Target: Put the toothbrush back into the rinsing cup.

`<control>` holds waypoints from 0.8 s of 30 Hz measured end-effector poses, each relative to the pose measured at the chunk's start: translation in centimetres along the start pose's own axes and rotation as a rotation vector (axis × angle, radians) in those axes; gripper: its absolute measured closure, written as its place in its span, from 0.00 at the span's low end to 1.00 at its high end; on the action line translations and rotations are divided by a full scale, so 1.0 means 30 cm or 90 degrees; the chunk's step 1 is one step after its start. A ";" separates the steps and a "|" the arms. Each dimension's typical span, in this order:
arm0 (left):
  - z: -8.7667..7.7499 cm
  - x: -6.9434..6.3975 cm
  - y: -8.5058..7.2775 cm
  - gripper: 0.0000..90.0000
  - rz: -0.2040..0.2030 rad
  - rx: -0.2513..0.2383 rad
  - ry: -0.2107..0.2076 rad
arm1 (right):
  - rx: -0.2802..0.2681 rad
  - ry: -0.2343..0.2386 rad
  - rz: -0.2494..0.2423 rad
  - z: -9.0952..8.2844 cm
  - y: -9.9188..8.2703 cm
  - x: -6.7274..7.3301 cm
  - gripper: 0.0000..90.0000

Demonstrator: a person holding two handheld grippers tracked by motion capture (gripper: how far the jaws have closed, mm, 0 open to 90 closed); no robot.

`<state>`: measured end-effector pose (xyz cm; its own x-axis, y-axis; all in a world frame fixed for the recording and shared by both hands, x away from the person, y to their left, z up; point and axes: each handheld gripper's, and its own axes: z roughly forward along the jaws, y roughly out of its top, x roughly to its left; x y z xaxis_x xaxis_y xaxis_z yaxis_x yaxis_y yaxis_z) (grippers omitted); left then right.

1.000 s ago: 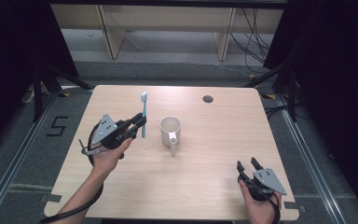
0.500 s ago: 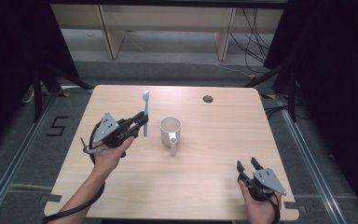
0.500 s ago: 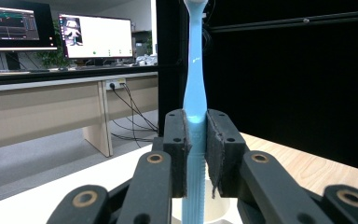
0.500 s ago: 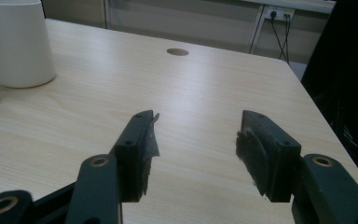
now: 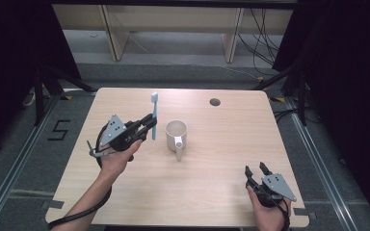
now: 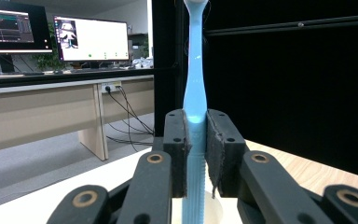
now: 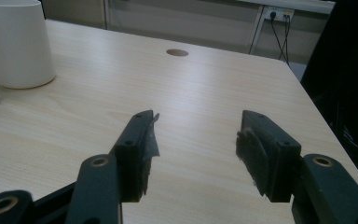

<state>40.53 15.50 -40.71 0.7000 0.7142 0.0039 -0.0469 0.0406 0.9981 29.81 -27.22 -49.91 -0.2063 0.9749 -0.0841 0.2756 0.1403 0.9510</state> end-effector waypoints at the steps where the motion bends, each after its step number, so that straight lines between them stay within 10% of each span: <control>1: 0.002 -0.001 0.000 0.87 -0.002 0.000 0.000 | 0.000 0.000 0.000 0.000 0.000 0.000 0.52; 24: 0.041 -0.021 0.013 0.87 -0.006 -0.010 -0.010 | -0.003 0.005 0.007 0.001 0.001 0.004 0.52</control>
<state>40.94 14.19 -40.25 0.7114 0.7028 -0.0039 -0.0519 0.0580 0.9970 29.83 -27.10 -49.91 -0.2110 0.9749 -0.0716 0.2729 0.1291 0.9533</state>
